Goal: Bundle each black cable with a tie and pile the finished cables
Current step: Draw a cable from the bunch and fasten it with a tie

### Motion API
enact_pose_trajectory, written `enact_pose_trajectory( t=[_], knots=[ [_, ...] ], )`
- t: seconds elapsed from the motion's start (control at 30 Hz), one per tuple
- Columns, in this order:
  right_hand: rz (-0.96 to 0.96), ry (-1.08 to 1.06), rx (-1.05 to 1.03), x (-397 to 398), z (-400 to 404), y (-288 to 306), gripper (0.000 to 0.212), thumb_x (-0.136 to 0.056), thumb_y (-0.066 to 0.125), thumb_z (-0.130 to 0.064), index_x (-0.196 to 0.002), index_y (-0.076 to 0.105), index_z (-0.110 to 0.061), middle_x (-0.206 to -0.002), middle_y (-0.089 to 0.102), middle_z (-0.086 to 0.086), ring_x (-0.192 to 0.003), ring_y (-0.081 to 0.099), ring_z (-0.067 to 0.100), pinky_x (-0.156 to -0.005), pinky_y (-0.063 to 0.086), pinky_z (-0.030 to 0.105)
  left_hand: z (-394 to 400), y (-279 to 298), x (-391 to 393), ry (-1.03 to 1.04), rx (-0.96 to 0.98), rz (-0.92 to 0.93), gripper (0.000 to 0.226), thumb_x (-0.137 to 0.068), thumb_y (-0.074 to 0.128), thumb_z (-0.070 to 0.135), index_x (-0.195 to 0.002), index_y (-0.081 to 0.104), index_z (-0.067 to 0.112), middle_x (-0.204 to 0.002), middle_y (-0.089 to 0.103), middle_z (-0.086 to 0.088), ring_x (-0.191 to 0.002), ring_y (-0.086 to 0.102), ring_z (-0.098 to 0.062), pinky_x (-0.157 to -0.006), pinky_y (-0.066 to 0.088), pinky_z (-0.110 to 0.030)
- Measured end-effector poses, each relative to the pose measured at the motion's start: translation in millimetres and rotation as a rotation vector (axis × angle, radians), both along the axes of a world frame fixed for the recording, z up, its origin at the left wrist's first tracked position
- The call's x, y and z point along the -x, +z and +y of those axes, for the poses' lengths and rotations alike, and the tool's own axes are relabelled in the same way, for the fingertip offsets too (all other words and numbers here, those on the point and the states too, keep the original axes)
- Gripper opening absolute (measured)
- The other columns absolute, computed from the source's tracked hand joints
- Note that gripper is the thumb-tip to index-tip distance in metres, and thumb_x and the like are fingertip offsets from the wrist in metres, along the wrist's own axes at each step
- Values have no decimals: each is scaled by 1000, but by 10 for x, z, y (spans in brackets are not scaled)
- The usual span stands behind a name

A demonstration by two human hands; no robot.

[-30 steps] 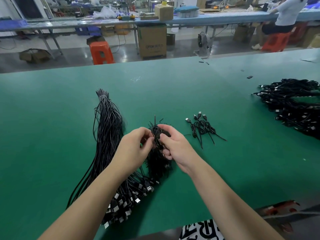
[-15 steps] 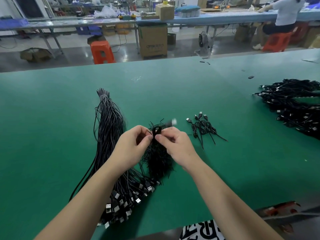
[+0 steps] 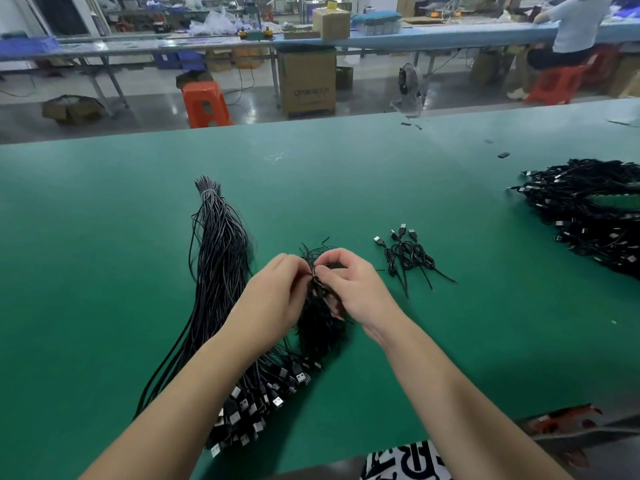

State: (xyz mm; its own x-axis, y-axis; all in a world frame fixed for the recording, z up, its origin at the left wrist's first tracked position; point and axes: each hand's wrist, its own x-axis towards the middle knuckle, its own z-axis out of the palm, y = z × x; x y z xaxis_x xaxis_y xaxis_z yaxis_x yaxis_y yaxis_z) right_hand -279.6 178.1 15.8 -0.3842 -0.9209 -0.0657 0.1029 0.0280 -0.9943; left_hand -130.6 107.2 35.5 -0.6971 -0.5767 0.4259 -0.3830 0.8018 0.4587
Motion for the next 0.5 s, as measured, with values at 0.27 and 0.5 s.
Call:
enact_pose_trajectory(
  t=[0.27,0.5],
  knots=[
    [120,19,88,-19,-13,-30,23,-88,76,-6,-95,78,-27,-82,70,-9,-66,61,4,-60,48,20,-119,43,2,139,-395,120,14,-96,63,21,-83,61,28,-65,60,10,-55,52,-1,-52,37,-14],
    [41,0,14,39,-45,-88,11,-96,69,-22,-91,78,-22,-55,41,0,-51,30,14,-49,21,30,-31,35,20,22,-124,42,2,-96,59,10,-95,60,11,-86,58,5,-75,52,-6,-70,43,-21]
  ],
)
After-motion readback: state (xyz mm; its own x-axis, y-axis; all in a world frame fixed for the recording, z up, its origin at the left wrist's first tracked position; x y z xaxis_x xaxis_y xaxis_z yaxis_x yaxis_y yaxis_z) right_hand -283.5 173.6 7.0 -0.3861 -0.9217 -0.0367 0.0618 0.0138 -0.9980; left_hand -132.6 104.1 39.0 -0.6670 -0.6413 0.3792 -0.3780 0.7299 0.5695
